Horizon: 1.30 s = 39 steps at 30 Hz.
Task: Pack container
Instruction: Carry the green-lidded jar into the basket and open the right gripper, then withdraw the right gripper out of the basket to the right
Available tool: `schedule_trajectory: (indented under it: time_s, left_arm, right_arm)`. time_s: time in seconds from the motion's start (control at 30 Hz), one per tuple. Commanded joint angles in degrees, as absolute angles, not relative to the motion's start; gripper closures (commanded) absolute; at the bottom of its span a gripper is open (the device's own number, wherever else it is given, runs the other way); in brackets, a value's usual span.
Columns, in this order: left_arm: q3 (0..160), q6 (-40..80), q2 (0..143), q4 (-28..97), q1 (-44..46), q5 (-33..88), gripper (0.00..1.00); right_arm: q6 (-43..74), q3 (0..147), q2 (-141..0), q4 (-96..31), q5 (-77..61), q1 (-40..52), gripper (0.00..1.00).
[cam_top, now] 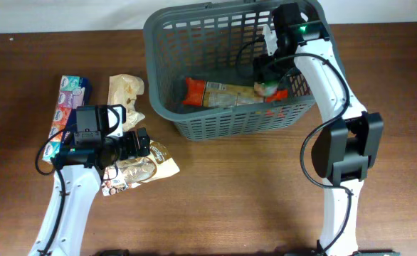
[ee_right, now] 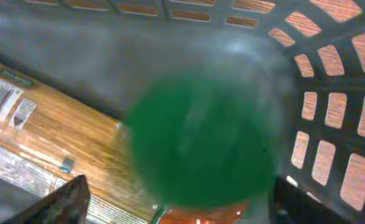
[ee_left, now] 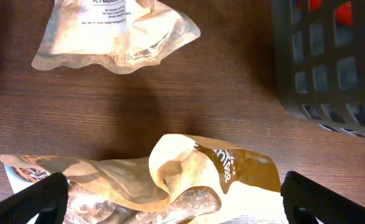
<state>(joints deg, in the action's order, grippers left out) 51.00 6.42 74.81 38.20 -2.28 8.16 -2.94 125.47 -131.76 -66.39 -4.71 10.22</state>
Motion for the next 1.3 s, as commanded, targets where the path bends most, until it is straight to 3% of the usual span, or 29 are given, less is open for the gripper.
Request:
schedule_trajectory:
  time_s: [0.0, 0.4, 0.77, 0.9, 1.03, 1.27]
  left_arm:
    - [51.5, 5.5, 75.2, 38.2, -2.4, 7.7, 0.01]
    - [51.5, 5.5, 75.2, 38.1, -2.4, 7.7, 0.01]
    - [51.5, 5.5, 75.2, 37.5, -2.4, 7.7, 0.01]
    - [51.5, 5.5, 75.2, 37.5, -2.4, 7.7, 0.01]
    - [51.5, 5.5, 75.2, 36.6, -2.4, 7.7, 0.01]
    - [51.5, 5.5, 75.2, 35.8, -2.4, 7.7, 0.01]
  right_arm:
    - [-3.0, 125.9, -131.5, -66.5, -5.7, 10.5, 0.14]
    - [-3.0, 126.9, -129.1, -67.3, -10.1, 10.7, 0.13]
    - [-3.0, 148.3, -119.0, -73.1, -9.2, 11.6, 0.12]
    - [0.4, 154.6, -116.1, -75.8, 2.0, 11.2, 0.09]
    - [11.8, 156.0, -112.7, -80.1, 19.6, 7.2, 0.07]
    - [25.0, 155.8, -113.3, -89.6, 23.7, -6.7, 0.01]
